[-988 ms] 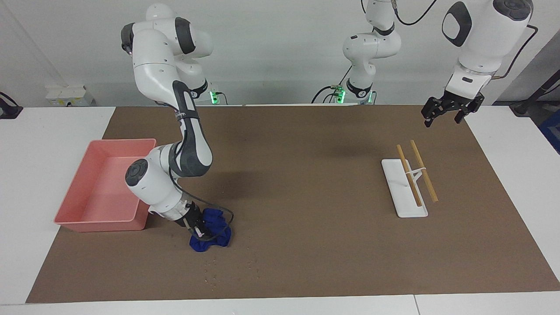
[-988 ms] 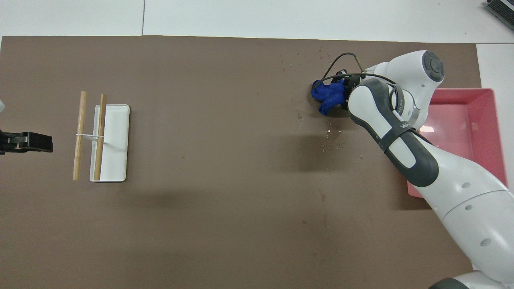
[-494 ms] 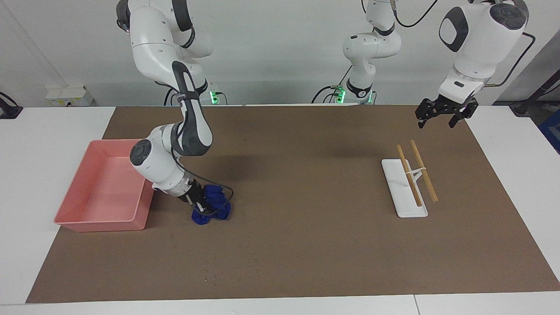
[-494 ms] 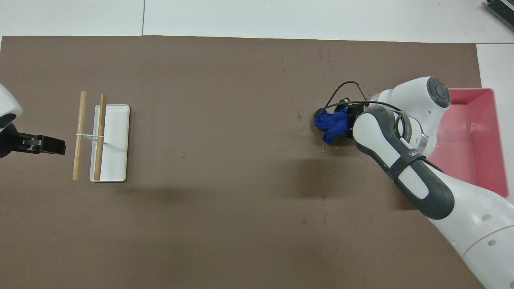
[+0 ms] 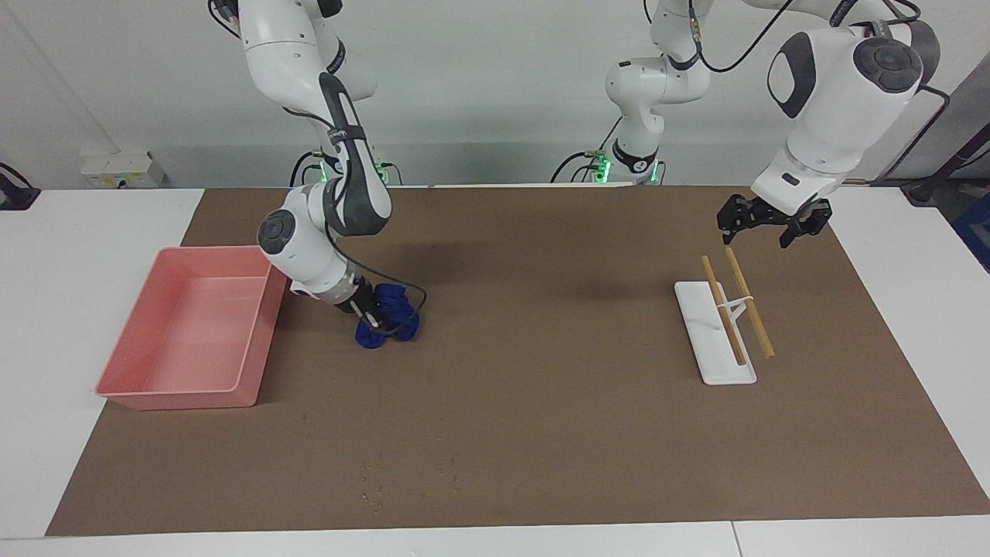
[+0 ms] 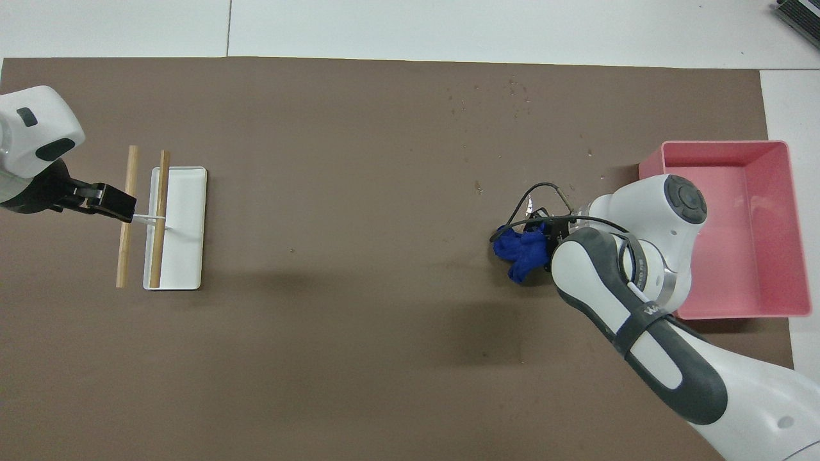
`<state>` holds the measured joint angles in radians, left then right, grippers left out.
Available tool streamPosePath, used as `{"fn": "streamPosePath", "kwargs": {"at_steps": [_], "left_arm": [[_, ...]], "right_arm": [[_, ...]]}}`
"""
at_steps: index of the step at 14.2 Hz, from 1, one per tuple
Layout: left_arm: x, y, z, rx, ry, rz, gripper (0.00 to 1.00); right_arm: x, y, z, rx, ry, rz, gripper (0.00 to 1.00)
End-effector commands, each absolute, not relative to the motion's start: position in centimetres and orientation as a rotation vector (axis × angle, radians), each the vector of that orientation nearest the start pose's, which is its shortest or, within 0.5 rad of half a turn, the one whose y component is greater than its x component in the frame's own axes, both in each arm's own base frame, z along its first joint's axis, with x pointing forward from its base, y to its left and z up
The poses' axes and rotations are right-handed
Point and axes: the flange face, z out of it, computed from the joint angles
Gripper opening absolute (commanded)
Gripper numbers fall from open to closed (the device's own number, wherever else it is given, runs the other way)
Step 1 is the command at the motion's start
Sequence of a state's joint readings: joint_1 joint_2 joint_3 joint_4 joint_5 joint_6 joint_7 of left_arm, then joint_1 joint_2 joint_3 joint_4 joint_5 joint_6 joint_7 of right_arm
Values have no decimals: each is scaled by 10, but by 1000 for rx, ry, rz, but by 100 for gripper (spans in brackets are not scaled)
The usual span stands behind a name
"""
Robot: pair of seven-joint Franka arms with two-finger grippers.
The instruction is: Wipe water with towel using both arms
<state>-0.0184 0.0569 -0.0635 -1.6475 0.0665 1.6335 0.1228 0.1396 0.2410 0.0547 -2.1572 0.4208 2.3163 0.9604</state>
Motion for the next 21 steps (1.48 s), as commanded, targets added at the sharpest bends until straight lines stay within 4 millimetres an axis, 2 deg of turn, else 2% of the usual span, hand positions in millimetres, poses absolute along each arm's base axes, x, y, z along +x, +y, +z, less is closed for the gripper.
{"fn": "streamPosePath", "kwargs": {"at_steps": [1, 3, 4, 6, 7, 9, 13, 16, 18, 19, 21], "left_arm": [[563, -31, 571, -3050, 307, 121, 100], [556, -30, 565, -3049, 296, 114, 100], [554, -32, 564, -3048, 304, 97, 100], [553, -37, 561, -3050, 313, 73, 100], [553, -37, 563, -3053, 281, 62, 100], [547, -37, 565, -3054, 262, 54, 100], [533, -32, 562, -3053, 249, 57, 100], [533, -31, 566, -3054, 227, 52, 100], [534, -40, 567, -3053, 237, 36, 100], [534, -47, 568, -3052, 253, 28, 100], [533, -47, 568, -3055, 257, 33, 100]], "right_arm": [[492, 120, 273, -2528, 1506, 441, 0], [470, 125, 272, -2553, 1492, 478, 0], [461, 134, 273, -2577, 1466, 501, 0], [455, 147, 277, -2604, 1426, 533, 0], [458, 149, 280, -2603, 1417, 513, 0], [470, 148, 283, -2599, 1393, 448, 0], [500, 142, 288, -2556, 1367, 207, 0], [522, 138, 291, -2511, 1371, 67, 0], [542, 135, 302, -2468, 1371, -25, 0], [556, 126, 307, -2442, 1389, -53, 0], [589, 100, 332, -2391, 1415, -95, 0]]}}
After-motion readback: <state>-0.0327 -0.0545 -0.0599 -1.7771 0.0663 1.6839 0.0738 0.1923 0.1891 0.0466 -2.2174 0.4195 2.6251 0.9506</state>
